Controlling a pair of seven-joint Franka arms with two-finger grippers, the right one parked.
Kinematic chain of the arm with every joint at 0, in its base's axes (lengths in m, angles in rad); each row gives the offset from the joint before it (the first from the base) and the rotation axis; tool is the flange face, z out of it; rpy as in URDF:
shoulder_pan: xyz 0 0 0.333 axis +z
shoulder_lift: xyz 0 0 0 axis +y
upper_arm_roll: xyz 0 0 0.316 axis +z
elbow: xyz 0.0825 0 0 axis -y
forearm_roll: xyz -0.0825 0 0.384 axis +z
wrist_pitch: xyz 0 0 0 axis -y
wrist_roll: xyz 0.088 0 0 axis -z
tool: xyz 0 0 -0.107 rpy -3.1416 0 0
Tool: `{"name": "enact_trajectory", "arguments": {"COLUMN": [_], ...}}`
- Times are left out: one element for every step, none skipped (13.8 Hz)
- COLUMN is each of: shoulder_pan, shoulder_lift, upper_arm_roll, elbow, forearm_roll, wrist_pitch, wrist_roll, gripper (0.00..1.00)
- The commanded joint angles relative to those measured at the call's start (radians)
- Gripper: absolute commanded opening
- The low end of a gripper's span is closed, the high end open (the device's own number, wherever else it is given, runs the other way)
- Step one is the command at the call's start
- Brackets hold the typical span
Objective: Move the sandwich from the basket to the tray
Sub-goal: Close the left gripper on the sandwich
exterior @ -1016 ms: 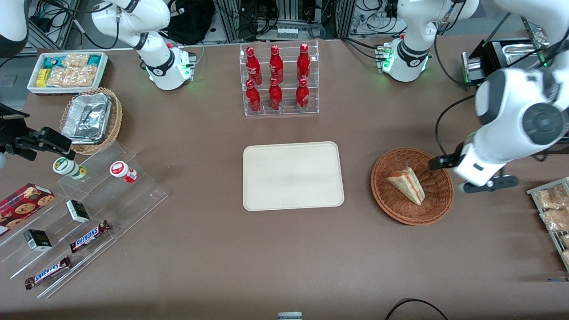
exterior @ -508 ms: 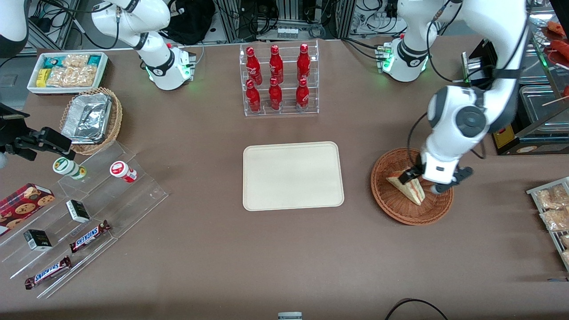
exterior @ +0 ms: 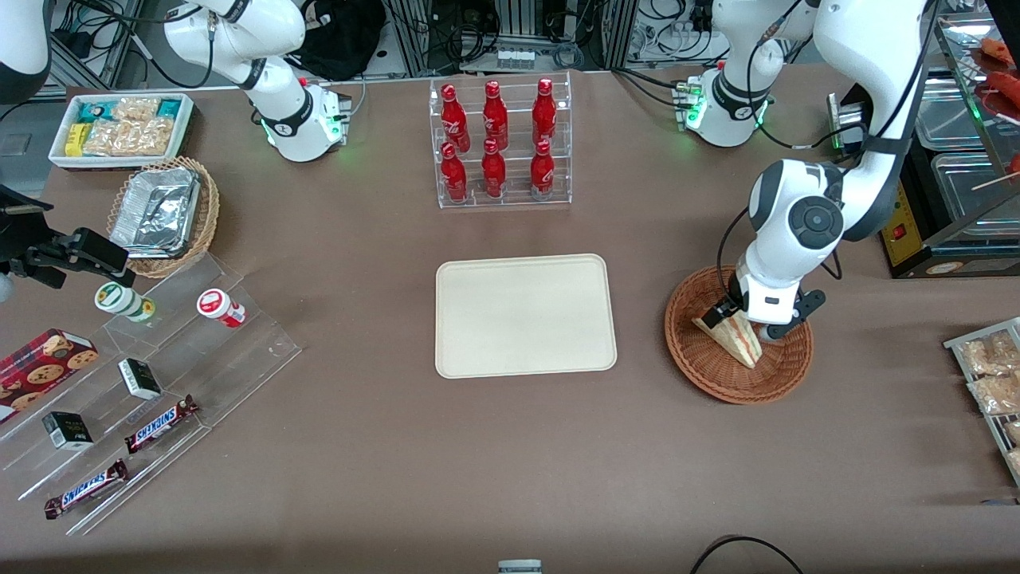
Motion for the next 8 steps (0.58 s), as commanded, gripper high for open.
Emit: {"name": "enact_trajectory", "arguments": {"shoulder_pan": [0.007, 0.007, 0.007, 0.007, 0.007, 0.007, 0.007, 0.006], "shoulder_lift": [0.044, 0.063, 0.074, 0.075, 0.074, 0.075, 0.074, 0.062], "upper_arm_roll": [0.002, 0.002, 0.002, 0.002, 0.002, 0.002, 0.002, 0.003], "elbow": [0.008, 0.024, 0.034, 0.039, 0.047, 0.054, 0.057, 0.057], "forearm_roll": [-0.003, -0.005, -0.005, -0.005, -0.005, -0.003, -0.003, 0.000], "wrist_pitch": [0.038, 0.038, 0.038, 0.035, 0.029, 0.026, 0.026, 0.011], "wrist_roll": [-0.019, -0.021, -0.024, -0.038, -0.044, -0.044, -0.044, -0.044], "gripper": [1.00, 0.95, 0.64, 0.24, 0.14, 0.09, 0.08, 0.07]}}
